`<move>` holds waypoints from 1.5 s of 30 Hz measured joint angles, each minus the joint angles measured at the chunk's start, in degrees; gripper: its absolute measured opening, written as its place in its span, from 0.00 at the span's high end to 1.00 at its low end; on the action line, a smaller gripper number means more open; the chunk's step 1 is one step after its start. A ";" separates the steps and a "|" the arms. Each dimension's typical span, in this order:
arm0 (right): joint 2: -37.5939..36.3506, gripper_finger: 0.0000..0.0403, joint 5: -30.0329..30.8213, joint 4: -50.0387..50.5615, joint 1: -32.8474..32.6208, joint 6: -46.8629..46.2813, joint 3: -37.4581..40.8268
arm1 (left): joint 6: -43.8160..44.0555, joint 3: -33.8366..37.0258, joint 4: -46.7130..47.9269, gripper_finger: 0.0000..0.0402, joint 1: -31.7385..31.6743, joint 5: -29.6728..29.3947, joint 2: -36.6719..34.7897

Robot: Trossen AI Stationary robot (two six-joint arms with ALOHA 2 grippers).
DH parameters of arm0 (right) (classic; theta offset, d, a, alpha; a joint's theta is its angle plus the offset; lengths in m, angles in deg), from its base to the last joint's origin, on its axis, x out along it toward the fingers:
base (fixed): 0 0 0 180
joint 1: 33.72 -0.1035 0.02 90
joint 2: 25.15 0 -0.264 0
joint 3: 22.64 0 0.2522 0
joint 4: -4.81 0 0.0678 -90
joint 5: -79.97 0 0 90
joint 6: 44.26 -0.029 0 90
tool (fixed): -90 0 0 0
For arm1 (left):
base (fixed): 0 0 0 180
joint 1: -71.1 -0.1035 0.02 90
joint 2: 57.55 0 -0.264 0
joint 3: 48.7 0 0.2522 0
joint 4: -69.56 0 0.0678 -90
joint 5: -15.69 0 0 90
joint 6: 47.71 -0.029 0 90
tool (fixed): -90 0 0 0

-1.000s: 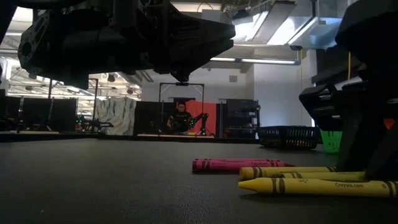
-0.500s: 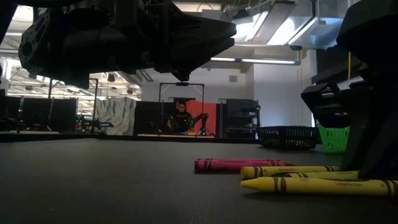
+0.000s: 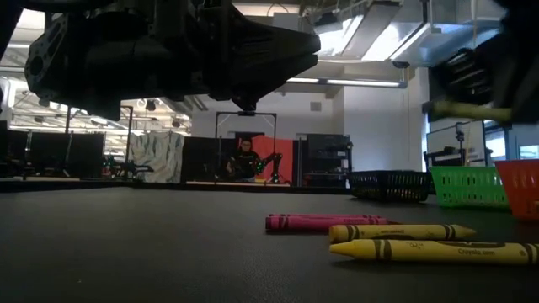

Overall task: Sort crayons
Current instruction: Put the green crayon into the orange basket, then put the red crayon into the green basket

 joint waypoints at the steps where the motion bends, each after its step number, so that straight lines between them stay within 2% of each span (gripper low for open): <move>1: -2.21 0.94 0.18 3.15 -0.44 -1.48 -0.03 | 0.00 0.00 0.11 0.67 0.00 0.02 0.00; 5: -11.09 0.95 2.73 17.68 -3.12 -10.77 0.00 | 0.94 0.00 0.16 0.67 0.13 0.02 0.00; 10: -19.42 0.95 9.32 35.08 -9.08 -27.16 0.00 | 1.60 0.00 0.19 0.67 0.13 0.02 0.00; 16: -20.70 0.92 10.41 49.77 -15.87 -44.52 0.00 | 1.70 -0.55 4.50 0.67 0.25 -2.19 0.00; 20: -19.54 0.88 9.48 55.82 -17.14 -56.04 0.00 | 1.70 -4.45 15.89 0.67 0.20 -3.02 0.00; 23: -19.03 0.80 7.48 56.01 -17.12 -56.78 0.00 | 3.60 -8.92 28.47 0.67 0.22 -2.90 0.00; 26: -19.01 0.67 8.46 55.93 -17.10 -56.07 0.00 | 8.25 -12.86 40.25 0.67 0.22 -1.03 0.00; 32: -18.82 0.50 19.03 51.75 -16.97 -49.54 0.00 | 17.02 -19.72 57.32 0.67 0.22 5.07 0.00; 37: -18.82 0.47 25.99 41.26 -16.97 -39.31 1.19 | 22.22 -23.04 69.94 0.67 0.22 6.08 0.00; 40: -18.78 0.48 26.05 37.58 -16.97 -35.43 2.25 | 23.77 -23.06 71.15 0.67 0.20 5.87 0.00; 45: -18.78 0.50 27.41 35.21 -16.97 -34.98 4.55 | 24.04 -23.08 72.79 0.67 0.22 5.04 -0.20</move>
